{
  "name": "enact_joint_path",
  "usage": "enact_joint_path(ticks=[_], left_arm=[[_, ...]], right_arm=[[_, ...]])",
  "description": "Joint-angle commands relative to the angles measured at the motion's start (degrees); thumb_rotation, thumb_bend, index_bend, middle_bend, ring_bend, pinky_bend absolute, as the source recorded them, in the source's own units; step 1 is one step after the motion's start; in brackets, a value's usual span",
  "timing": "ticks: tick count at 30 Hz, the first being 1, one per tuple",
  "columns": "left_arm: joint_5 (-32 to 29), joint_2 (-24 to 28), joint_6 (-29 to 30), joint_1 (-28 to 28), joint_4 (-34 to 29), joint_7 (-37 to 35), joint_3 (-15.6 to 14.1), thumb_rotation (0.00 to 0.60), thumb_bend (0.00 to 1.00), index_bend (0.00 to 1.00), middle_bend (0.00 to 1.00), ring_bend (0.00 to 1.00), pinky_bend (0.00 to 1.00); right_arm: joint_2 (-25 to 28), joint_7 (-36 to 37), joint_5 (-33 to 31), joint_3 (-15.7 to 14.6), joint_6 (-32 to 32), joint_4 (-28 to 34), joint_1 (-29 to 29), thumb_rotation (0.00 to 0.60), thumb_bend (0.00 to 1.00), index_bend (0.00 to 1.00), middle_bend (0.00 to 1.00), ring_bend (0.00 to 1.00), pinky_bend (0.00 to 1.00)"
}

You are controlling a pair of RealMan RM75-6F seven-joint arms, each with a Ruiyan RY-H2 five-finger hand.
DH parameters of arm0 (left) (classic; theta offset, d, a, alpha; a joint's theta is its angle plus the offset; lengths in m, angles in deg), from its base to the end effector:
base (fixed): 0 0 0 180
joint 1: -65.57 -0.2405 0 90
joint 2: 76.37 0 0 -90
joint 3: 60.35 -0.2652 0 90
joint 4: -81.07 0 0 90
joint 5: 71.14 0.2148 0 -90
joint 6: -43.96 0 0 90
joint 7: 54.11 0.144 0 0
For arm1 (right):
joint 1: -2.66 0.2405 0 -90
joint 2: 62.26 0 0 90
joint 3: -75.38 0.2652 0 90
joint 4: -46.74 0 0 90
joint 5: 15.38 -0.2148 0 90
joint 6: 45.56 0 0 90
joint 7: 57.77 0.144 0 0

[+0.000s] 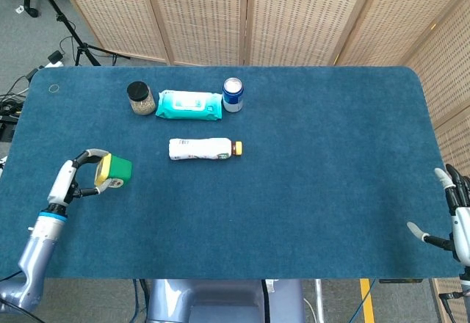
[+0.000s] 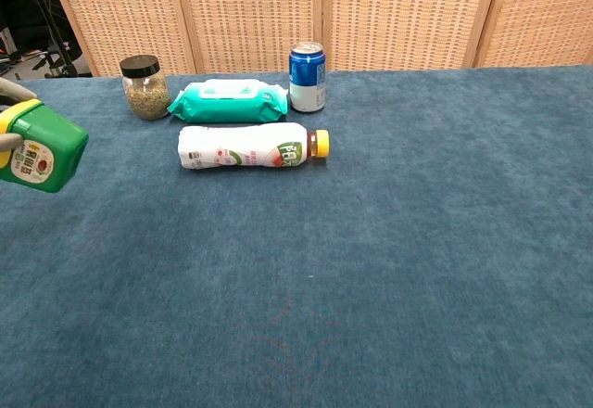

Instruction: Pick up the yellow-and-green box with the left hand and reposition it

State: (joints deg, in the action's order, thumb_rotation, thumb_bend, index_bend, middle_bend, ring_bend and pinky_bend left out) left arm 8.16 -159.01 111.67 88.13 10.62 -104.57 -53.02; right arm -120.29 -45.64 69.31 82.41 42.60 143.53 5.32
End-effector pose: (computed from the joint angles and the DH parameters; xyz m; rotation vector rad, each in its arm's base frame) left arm -0.3118 0.3041 0.0640 -1.1191 -1.6319 -1.4821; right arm -0.3120 -0.1838 0.2043 1.2208 -0.9655 1.1009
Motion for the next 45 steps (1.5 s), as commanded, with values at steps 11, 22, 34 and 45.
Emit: enact_joint_path(ticks=[11,22,34,45], left_arm=[[6.92,-11.24,-0.54,-0.97,18.74,-6.35,-5.16,0.6,0.25,0.04,0.01,0.0,0.09],[8.48,-0.88,6.18,-2.7,4.21,13.68,-5.04,0.6,0.11,0.0,0.0,0.0,0.0],[-3.11,10.57,-9.25,4.82,-22.43,53.75,-2.63,0.6,0.11,0.0,0.0,0.0,0.0],[-26.85,8.15,-9.27,9.35,-29.22,81.2,-0.86,0.6,0.13,0.03,0.02,0.0,0.0]], right_arm=[[0.38,1.01,-0.43,0.3,0.47,0.05,-0.3,0.6,0.0,0.0,0.0,0.0,0.0],[0.69,1.6,-0.4,0.39,0.91,0.28,-0.57,0.6,0.0,0.0,0.0,0.0,0.0],[1.14,2.72,-0.32,0.4,1.03,0.41,-0.76,0.6,0.0,0.0,0.0,0.0,0.0],[1.54,4.19,0.04,0.21,0.74,0.13,-0.75,0.6,0.0,0.0,0.0,0.0,0.0]])
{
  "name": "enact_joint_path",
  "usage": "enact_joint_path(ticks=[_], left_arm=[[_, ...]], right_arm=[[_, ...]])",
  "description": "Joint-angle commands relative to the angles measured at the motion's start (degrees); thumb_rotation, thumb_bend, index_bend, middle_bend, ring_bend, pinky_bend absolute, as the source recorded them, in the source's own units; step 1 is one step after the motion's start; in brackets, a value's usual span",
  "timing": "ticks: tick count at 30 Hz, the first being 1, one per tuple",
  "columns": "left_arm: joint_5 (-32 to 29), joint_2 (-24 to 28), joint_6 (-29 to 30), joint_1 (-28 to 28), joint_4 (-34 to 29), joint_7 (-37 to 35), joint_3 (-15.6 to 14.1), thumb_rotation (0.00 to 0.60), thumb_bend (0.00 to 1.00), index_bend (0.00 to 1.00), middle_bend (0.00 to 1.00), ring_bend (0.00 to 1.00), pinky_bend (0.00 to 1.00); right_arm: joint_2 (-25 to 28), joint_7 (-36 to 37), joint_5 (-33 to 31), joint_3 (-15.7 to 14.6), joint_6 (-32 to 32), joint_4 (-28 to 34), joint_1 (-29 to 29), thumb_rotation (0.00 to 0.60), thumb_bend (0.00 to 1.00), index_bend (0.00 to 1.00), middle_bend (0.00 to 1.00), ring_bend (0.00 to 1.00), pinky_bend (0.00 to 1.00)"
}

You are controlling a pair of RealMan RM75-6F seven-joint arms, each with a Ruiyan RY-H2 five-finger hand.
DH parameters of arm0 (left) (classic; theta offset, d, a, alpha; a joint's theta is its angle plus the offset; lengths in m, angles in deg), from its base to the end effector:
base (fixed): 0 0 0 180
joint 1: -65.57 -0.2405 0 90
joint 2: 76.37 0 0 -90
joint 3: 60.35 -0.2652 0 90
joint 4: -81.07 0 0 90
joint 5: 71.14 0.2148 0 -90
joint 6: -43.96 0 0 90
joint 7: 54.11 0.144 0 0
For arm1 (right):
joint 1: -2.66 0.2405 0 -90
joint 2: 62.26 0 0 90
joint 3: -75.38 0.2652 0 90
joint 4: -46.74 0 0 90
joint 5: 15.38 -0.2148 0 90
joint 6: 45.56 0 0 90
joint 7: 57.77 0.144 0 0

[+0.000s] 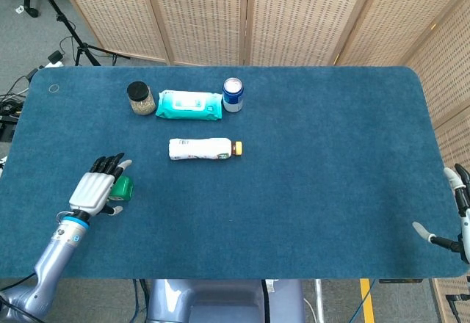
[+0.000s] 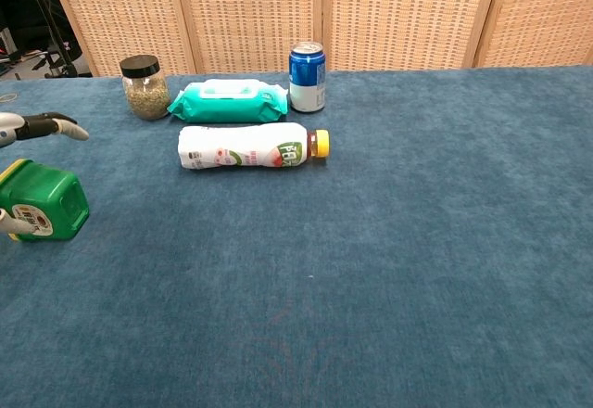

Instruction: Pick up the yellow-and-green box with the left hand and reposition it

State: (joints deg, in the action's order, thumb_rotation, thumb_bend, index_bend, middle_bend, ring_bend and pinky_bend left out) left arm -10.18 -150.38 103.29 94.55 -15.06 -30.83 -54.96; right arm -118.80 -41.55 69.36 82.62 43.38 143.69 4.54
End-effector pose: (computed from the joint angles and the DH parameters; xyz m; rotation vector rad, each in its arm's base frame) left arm -0.2497 0.2930 0.0509 -1.7140 -1.0313 -0.6676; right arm -0.3135 -0.1800 0.2145 1.1898 -0.9894 1.1424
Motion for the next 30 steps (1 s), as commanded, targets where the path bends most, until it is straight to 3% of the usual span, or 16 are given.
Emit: enact_joint_path(ticks=[1,6,13,17,21,25,30], left_arm=[[-9.04,-0.96,-1.06,3.24,-3.16,7.56,1.17,0.6,0.13,0.05,0.05,0.0,0.0],[-10.03,-3.46,-0.03,4.03,-0.03,7.89,1.36,0.6,0.15,0.09,0.19,0.02,0.0],[-9.57,-6.31,4.28,3.79,3.12,8.61,1.59,0.6,0.16,0.25,0.44,0.21,0.01],[-11.08,-7.35,5.41,3.77,3.69,10.14,1.59,0.6,0.17,0.34,0.5,0.27,0.07],[-10.93,-7.09,5.68,3.68,3.49,9.44,1.88,0.6,0.18,0.36,0.53,0.3,0.08],[-7.5,-5.45,5.87,2.52,1.59,3.28,2.73,0.6,0.21,0.37,0.55,0.31,0.09],[0.03,-2.57,5.9,-0.47,-0.33,-11.83,3.76,0.6,0.21,0.37,0.56,0.32,0.14]], right_arm=[[0.07,0.22,-0.09,0.04,-0.09,-0.07,0.04,0.6,0.0,0.0,0.0,0.0,0.0],[0.18,0.63,-0.64,0.26,-0.24,-0.15,0.04,0.6,0.0,0.0,0.0,0.0,0.0],[0.23,0.84,-0.95,0.35,-0.6,-0.32,0.16,0.6,0.0,0.0,0.0,0.0,0.0],[0.18,0.77,-1.29,0.5,-0.58,-0.27,0.15,0.6,0.0,0.0,0.0,0.0,0.0],[0.08,0.72,-1.45,0.58,-0.65,-0.3,0.18,0.6,0.0,0.0,0.0,0.0,0.0],[0.04,0.8,-1.51,0.66,-0.61,-0.35,0.18,0.6,0.0,0.0,0.0,0.0,0.0],[0.07,0.98,-1.54,0.7,-0.52,-0.35,0.12,0.6,0.0,0.0,0.0,0.0,0.0]])
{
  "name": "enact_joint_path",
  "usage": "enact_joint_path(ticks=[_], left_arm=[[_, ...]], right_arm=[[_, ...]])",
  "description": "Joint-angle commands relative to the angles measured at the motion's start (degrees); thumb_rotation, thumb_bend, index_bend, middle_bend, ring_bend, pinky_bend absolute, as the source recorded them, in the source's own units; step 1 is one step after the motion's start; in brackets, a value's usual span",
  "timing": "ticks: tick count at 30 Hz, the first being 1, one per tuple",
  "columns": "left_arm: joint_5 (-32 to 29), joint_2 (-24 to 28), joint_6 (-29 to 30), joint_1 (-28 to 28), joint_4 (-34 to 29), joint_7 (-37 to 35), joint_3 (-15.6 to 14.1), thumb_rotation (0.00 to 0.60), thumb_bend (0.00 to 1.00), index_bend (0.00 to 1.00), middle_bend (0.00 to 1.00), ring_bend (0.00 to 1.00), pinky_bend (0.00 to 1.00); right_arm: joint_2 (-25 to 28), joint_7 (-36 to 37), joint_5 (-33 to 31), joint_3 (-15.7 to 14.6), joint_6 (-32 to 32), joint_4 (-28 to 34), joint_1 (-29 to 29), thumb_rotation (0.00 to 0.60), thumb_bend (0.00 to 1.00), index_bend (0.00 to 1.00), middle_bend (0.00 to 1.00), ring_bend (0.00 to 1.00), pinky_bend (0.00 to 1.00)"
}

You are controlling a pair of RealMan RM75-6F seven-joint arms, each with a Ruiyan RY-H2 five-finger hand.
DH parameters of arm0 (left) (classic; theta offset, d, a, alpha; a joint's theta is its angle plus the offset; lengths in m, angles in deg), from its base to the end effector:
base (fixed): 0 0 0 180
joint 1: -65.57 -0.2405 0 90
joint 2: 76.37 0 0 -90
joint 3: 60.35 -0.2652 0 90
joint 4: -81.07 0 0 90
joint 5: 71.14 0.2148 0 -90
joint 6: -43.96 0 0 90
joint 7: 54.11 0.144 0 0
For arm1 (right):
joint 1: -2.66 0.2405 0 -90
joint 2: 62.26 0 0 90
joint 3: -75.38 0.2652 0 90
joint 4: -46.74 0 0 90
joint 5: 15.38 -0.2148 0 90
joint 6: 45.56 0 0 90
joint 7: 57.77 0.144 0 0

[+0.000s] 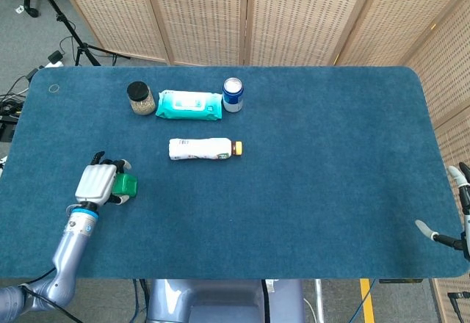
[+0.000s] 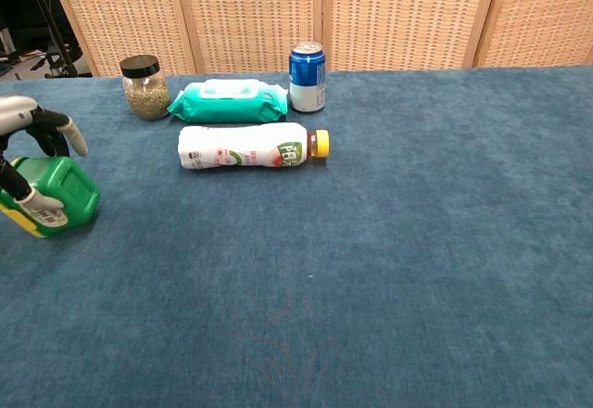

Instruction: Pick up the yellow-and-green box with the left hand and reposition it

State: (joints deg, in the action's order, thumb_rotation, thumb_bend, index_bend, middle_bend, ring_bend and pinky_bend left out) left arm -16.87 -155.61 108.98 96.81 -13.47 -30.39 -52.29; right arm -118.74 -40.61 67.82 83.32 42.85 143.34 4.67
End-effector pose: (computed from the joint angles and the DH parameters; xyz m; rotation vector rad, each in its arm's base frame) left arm -0.2354 0.3116 0.0416 -1.5613 -1.0806 -0.7546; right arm -0.3171 -0.1831 0.2178 1.1612 -0.9987 1.1438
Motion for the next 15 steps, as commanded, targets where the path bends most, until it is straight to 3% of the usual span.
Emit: enact_joint_path(ticks=[1,4,7,15], left_arm=[[8.59,3.07,0.34,-3.46,-1.85,-16.12,1.18,0.6,0.21,0.37,0.56,0.33,0.16],[13.18,3.57,0.93,-5.84,-0.82,-29.48,1.65,0.6,0.21,0.37,0.56,0.33,0.17],[17.43,2.12,1.4,-7.84,4.26,-42.97,1.21,0.6,0.21,0.37,0.56,0.33,0.17],[18.7,-1.8,-3.99,-7.69,15.64,-54.25,-0.35,0.6,0.21,0.37,0.56,0.33,0.17]], right_arm=[[0.02,0.06,0.01,0.01,0.02,0.0,-0.02,0.6,0.0,0.0,0.0,0.0,0.0],[0.04,0.11,0.18,-0.05,0.07,0.05,-0.04,0.6,0.0,0.0,0.0,0.0,0.0],[0.05,0.05,0.35,-0.14,0.12,0.13,-0.09,0.6,0.0,0.0,0.0,0.0,0.0],[-0.02,-0.17,0.39,-0.18,-0.01,0.15,-0.03,0.6,0.0,0.0,0.0,0.0,0.0]])
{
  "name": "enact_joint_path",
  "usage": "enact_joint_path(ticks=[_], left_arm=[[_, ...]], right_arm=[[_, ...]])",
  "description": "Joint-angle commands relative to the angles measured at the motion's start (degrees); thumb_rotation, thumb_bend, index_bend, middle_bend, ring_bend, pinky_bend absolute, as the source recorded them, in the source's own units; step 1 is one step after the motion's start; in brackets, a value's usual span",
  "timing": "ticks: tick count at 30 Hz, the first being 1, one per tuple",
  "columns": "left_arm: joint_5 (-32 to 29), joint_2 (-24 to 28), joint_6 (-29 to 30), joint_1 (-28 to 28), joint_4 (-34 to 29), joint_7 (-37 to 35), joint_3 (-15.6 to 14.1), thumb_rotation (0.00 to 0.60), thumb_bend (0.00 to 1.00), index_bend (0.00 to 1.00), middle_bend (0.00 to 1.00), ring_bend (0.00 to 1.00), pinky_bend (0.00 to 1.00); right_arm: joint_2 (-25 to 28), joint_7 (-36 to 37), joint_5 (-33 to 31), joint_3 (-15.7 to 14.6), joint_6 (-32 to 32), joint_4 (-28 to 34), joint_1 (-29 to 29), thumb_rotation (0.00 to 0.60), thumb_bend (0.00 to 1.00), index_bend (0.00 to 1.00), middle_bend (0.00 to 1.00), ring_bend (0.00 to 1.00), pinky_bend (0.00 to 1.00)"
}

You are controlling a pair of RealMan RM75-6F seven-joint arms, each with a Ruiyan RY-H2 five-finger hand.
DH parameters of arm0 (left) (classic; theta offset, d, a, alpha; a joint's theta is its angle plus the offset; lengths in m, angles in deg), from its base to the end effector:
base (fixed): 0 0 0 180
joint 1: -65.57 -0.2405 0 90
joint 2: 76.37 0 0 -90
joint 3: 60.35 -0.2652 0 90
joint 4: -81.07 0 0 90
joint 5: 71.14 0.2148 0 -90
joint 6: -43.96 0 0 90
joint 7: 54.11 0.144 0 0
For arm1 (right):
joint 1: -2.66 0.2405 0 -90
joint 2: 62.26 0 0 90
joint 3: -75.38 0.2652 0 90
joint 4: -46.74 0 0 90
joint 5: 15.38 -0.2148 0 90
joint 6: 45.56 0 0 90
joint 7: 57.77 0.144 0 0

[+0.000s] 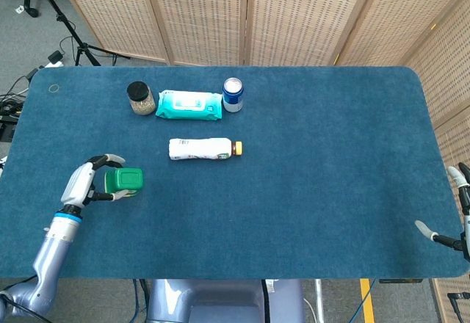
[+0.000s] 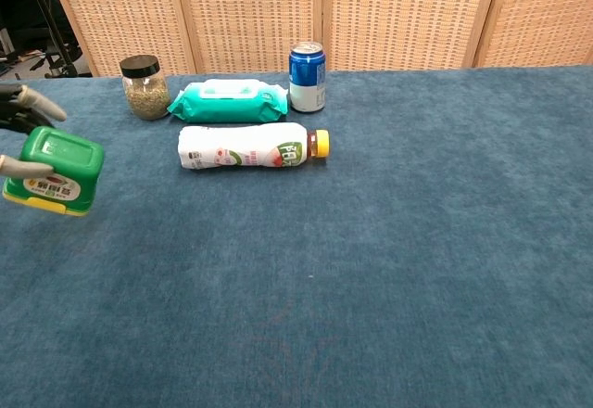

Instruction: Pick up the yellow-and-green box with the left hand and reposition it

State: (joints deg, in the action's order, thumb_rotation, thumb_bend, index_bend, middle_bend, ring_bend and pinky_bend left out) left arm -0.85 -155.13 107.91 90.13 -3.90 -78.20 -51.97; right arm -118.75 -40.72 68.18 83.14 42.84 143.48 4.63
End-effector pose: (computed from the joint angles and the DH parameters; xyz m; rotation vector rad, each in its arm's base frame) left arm -0.2752 0.3020 0.0578 -1.2658 -1.5165 -1.2429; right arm -0.3162 -0.1823 0.2166 1.1679 -1.0009 1.1438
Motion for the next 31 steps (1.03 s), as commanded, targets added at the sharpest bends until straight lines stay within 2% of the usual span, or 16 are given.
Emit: enact_joint_path(ticks=[1,4,5,6,8,10,11,13,22,24,27,29,31], left_arm=[[3.31,-2.83,-3.79,-0.84,7.43,-8.91,-0.85,0.6,0.21,0.37,0.56,0.33,0.17],[7.86,-4.59,-5.2,-0.45,12.9,-18.84,-2.41,0.6,0.19,0.37,0.56,0.33,0.17],[9.01,-5.13,-5.21,-0.47,14.62,-21.27,-2.94,0.6,0.18,0.37,0.52,0.31,0.17],[9.81,-5.73,-5.0,-0.59,16.42,-22.69,-3.4,0.6,0.17,0.36,0.45,0.26,0.16],[10.45,-6.54,-4.43,-0.85,18.59,-22.86,-3.87,0.6,0.1,0.24,0.13,0.07,0.08],[10.83,-6.92,-3.3,-1.54,20.01,-20.59,-4.51,0.6,0.04,0.08,0.0,0.0,0.01],[10.91,-6.66,-1.67,-2.12,19.72,-18.95,-4.36,0.6,0.02,0.03,0.0,0.0,0.0],[12.19,-5.14,2.66,-3.73,17.31,-15.55,-4.68,0.6,0.01,0.0,0.0,0.0,0.0],[13.37,1.15,9.96,-6.77,7.42,-5.78,-4.37,0.6,0.01,0.0,0.0,0.0,0.0],[12.78,3.54,10.46,-7.18,5.36,0.47,-4.35,0.6,0.01,0.0,0.0,0.0,0.0],[9.48,7.41,11.73,-8.29,0.74,16.55,-3.81,0.6,0.01,0.0,0.0,0.0,0.0],[7.82,8.47,12.99,-8.92,-2.08,21.78,-3.16,0.6,0.02,0.0,0.0,0.0,0.0],[7.49,9.03,14.57,-9.49,-3.51,24.1,-2.72,0.6,0.02,0.0,0.0,0.0,0.0]], right_arm=[[-0.03,-0.13,0.04,0.0,0.02,0.01,0.01,0.6,0.0,0.0,0.0,0.0,0.0],[-0.11,-0.32,0.0,0.04,0.15,0.03,-0.03,0.6,0.0,0.0,0.0,0.0,0.0],[-0.12,-0.35,-0.04,0.06,0.18,0.03,-0.04,0.6,0.0,0.0,0.0,0.0,0.0],[-0.14,-0.38,-0.09,0.08,0.19,0.02,-0.04,0.6,0.0,0.0,0.0,0.0,0.0],[-0.14,-0.38,-0.16,0.11,0.16,0.03,-0.04,0.6,0.0,0.0,0.0,0.0,0.0],[-0.15,-0.36,-0.22,0.13,0.13,-0.02,-0.03,0.6,0.0,0.0,0.0,0.0,0.0],[-0.16,-0.36,-0.19,0.13,0.12,0.0,-0.02,0.6,0.0,0.0,0.0,0.0,0.0],[-0.13,-0.37,-0.01,0.08,0.21,0.08,-0.05,0.6,0.0,0.0,0.0,0.0,0.0],[0.08,0.09,0.29,-0.01,0.6,0.13,-0.3,0.6,0.0,0.0,0.0,0.0,0.0],[-0.02,-0.16,0.35,-0.05,0.56,0.07,-0.26,0.6,0.0,0.0,0.0,0.0,0.0],[-0.24,-1.15,0.64,-0.25,0.37,-0.04,-0.11,0.6,0.0,0.0,0.0,0.0,0.0],[-0.35,-1.66,0.81,-0.33,0.34,-0.06,-0.05,0.6,0.0,0.0,0.0,0.0,0.0],[-0.43,-2.01,0.89,-0.37,0.37,-0.06,-0.04,0.6,0.0,0.0,0.0,0.0,0.0]])
